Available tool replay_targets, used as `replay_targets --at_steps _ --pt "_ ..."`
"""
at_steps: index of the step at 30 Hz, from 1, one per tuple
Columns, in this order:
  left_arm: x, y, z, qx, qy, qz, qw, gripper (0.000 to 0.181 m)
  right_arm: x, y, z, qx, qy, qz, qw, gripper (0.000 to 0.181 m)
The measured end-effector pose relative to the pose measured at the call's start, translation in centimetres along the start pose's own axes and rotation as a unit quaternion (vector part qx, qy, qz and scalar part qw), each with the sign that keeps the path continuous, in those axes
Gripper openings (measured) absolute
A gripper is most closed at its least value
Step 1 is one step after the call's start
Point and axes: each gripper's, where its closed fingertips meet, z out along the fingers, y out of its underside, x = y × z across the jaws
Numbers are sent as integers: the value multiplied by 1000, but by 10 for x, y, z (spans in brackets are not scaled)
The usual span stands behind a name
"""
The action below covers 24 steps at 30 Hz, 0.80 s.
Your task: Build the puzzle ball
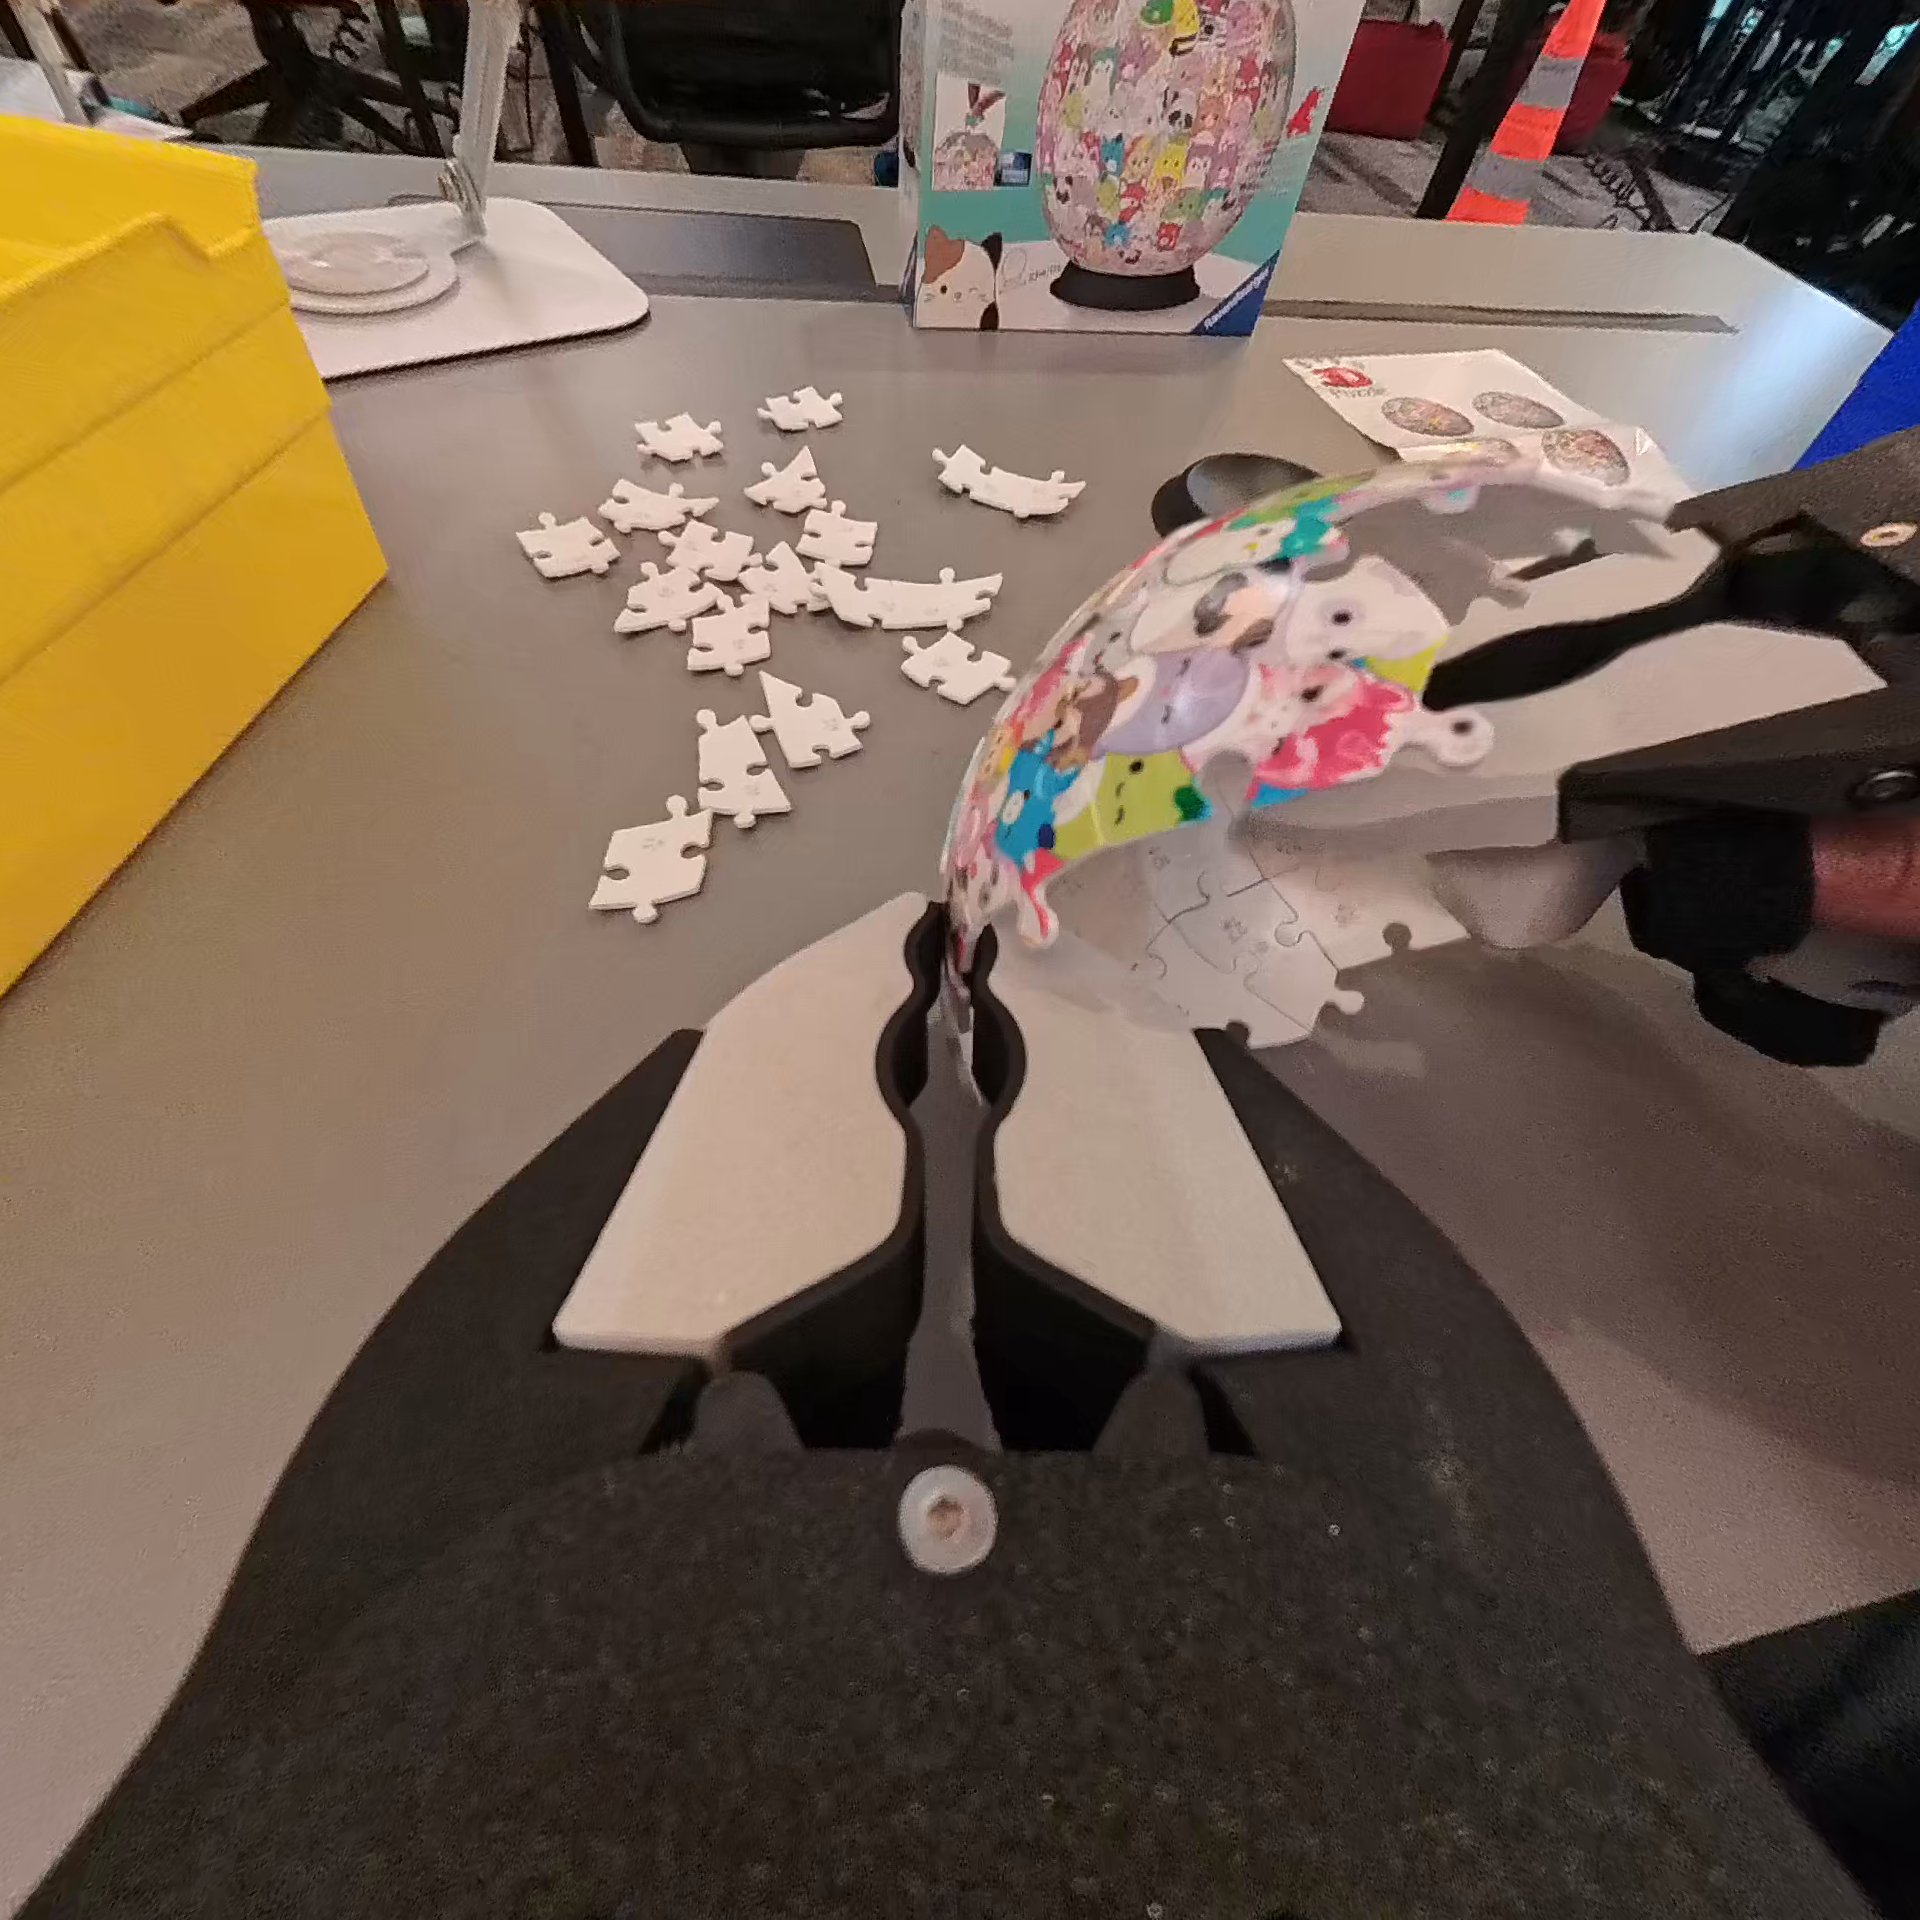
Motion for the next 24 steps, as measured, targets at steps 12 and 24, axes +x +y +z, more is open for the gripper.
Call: replay_targets --at_steps 12,24 --pt "11 18 4 -45 72 -27 996 15 3 -7 -7 -9 34 31 999 3" --pt "9 43 -38 -101 99 32 989 19 -19 2 -11 -35 41 53 997 3"
